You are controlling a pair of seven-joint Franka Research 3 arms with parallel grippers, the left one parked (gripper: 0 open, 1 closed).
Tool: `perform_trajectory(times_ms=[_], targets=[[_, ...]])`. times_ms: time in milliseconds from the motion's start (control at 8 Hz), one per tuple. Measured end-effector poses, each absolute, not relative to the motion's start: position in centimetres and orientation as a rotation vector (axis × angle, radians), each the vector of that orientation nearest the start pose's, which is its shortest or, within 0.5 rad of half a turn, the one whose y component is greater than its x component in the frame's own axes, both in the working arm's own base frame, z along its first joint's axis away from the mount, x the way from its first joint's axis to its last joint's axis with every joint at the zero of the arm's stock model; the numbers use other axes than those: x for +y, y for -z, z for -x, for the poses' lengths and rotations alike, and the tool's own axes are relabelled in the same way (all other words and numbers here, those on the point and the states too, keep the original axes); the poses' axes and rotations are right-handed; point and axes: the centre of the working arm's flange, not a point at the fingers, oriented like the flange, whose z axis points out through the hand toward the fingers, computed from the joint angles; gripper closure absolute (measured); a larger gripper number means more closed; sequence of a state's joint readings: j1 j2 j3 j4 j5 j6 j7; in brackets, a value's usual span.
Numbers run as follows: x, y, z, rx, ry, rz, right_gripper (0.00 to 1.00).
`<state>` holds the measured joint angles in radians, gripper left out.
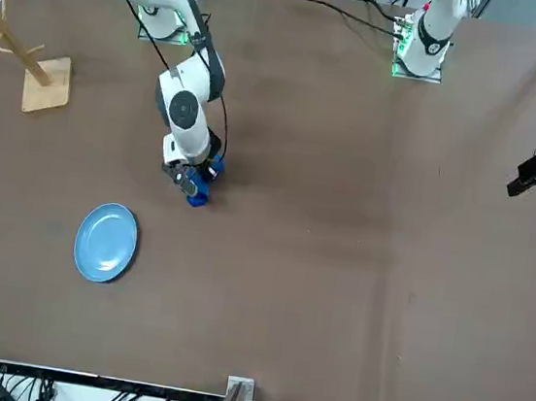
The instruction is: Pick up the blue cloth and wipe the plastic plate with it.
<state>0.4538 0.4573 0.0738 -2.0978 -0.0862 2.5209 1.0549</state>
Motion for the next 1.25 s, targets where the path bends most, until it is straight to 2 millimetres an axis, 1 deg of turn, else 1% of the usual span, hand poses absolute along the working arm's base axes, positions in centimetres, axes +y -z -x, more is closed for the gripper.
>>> perform_trajectory(times_ms=[250, 375, 500, 625, 750, 875, 1000, 1125, 1250], targets=[[28.0, -20.1, -51.1, 0.732, -0.004, 3.085, 0.89], [27.6, -20.9, -51.9, 0.731, 0.005, 3.083, 0.90], [27.1, -22.5, -53.1, 0.724, 0.006, 3.091, 0.90], [26.4, -25.0, -54.5, 0.707, 0.006, 3.103, 0.90], [25.0, -28.3, -56.1, 0.677, 0.003, 3.120, 0.90], [22.9, -31.6, -57.6, 0.637, -0.007, 3.140, 0.90], [20.5, -34.6, -59.2, 0.605, -0.016, 3.152, 0.90], [18.1, -37.1, -60.6, 0.586, -0.024, 3.159, 0.90], [16.1, -38.9, -61.8, 0.556, -0.037, 3.168, 0.90]])
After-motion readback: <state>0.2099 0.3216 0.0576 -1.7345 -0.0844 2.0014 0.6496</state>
